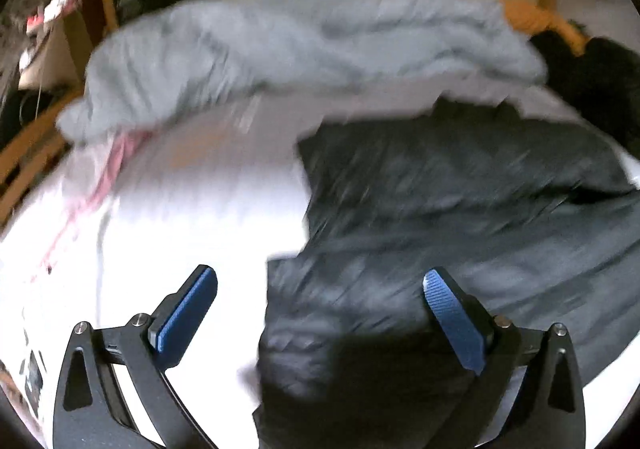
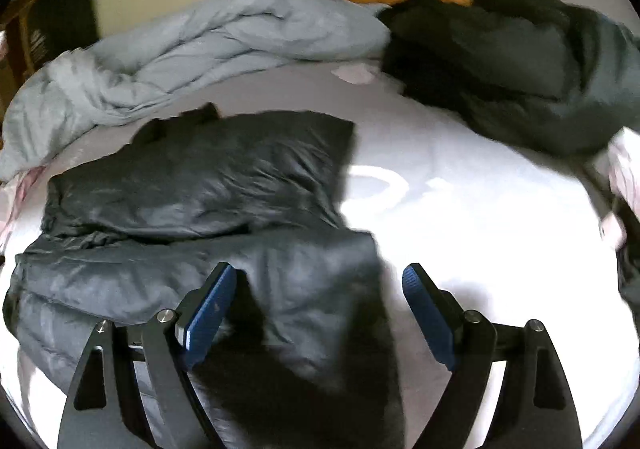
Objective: Fold large clothes
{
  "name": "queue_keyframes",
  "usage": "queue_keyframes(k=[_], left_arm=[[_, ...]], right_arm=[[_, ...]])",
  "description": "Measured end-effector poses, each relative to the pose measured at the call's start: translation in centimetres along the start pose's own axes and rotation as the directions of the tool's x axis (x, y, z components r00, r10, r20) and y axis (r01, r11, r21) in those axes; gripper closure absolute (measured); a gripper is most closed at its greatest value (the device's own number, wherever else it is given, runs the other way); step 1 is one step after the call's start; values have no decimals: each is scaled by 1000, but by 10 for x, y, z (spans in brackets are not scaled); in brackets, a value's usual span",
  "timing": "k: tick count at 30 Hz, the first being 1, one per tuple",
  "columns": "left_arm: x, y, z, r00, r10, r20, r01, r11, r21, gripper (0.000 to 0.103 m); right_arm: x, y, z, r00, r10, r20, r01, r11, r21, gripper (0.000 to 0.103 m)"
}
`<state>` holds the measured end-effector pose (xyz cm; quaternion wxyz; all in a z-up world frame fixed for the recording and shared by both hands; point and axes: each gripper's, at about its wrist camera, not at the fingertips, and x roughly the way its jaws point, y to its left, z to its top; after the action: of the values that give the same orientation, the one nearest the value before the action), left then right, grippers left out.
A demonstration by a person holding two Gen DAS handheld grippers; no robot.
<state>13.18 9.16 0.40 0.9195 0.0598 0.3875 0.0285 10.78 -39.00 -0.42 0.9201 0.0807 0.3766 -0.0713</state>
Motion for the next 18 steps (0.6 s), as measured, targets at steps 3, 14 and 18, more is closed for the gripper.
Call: queue_keyframes(k=[3,14,18], left_arm=[[31,19,-18,995,-80,-54,75,993,-92,0],[-15,22,-2,946,-225,234,257,959,-117,97],[-12,22,2,944,-180,276,216,971,-104,97]], right_arm=[[13,-12,-3,998,61,-33,-61,998,27,16],[-27,-3,-3,980,117,159,-121,993,14,93],[-32,2,0,978,80,194,-78,997,-17,93]])
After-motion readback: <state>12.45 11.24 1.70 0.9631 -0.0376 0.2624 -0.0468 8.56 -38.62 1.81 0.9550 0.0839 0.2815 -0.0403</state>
